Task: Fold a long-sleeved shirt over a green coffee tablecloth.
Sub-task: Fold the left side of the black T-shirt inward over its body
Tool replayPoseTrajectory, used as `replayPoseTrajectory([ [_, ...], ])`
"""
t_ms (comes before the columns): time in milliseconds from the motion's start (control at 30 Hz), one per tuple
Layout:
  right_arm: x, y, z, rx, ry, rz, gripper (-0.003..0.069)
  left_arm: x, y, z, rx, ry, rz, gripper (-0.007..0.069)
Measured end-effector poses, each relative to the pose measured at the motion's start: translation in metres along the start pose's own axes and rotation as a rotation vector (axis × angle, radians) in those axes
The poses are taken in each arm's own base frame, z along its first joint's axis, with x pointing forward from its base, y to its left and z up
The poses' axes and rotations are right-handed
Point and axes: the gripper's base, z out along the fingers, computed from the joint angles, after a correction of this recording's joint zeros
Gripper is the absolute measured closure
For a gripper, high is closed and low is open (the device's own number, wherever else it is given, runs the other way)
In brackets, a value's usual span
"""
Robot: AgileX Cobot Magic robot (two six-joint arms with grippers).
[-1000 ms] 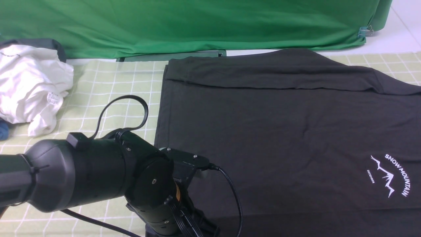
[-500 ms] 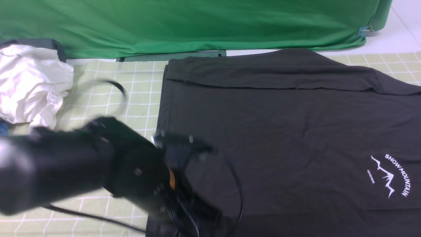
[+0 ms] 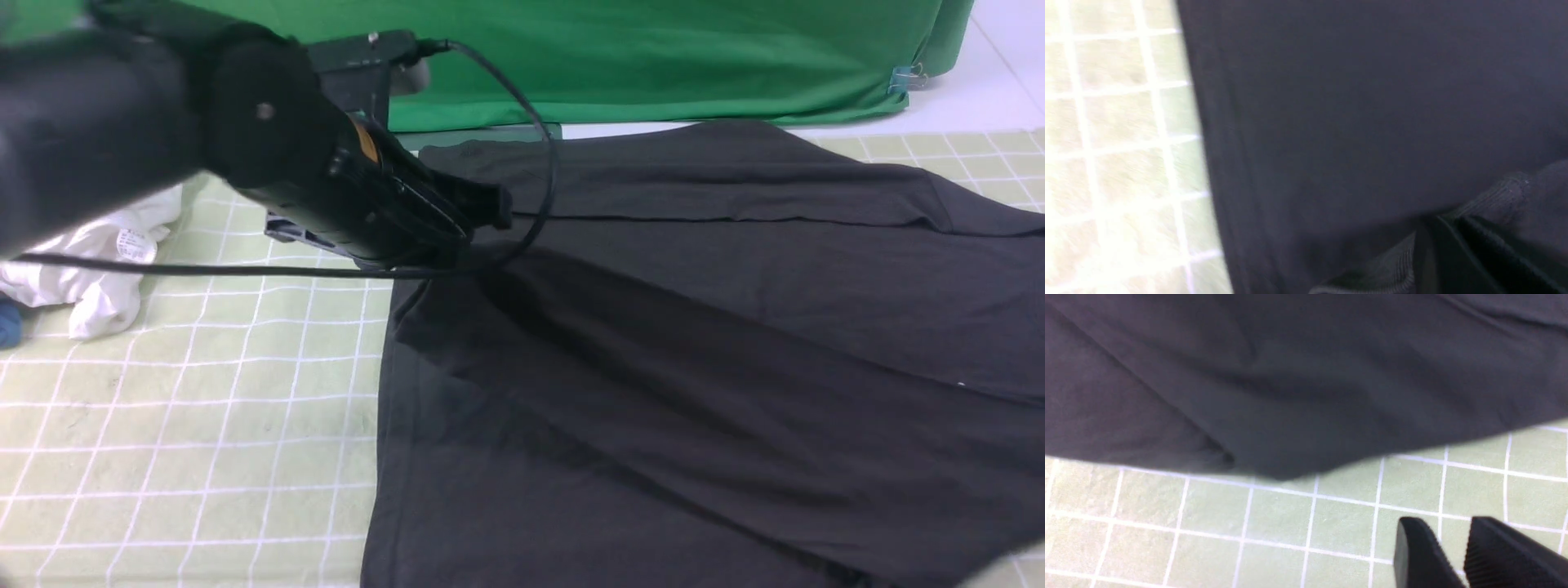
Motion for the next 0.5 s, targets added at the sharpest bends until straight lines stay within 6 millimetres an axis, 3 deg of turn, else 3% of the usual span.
replayPoseTrajectory([
  [67, 0.0, 0.0, 0.0, 0.0, 0.0, 0.0, 0.0461, -0.002, 0.012, 0.031, -0.031, 0.035, -0.028, 0.0596],
  [233, 0.0, 0.0, 0.0, 0.0, 0.0, 0.0, 0.0445, -0.001, 0.024, 0.073, -0.058, 0.056, -0.053, 0.0528],
  [333, 0.0, 0.0, 0.0, -0.001, 0.0, 0.0, 0.0435, -0.008, 0.026, 0.083, -0.065, 0.045, -0.08, 0.0412],
  [500, 0.0, 0.0, 0.0, 0.0, -0.004, 0.0, 0.0424, -0.048, 0.03, 0.068, -0.046, -0.089, -0.118, 0.0217],
])
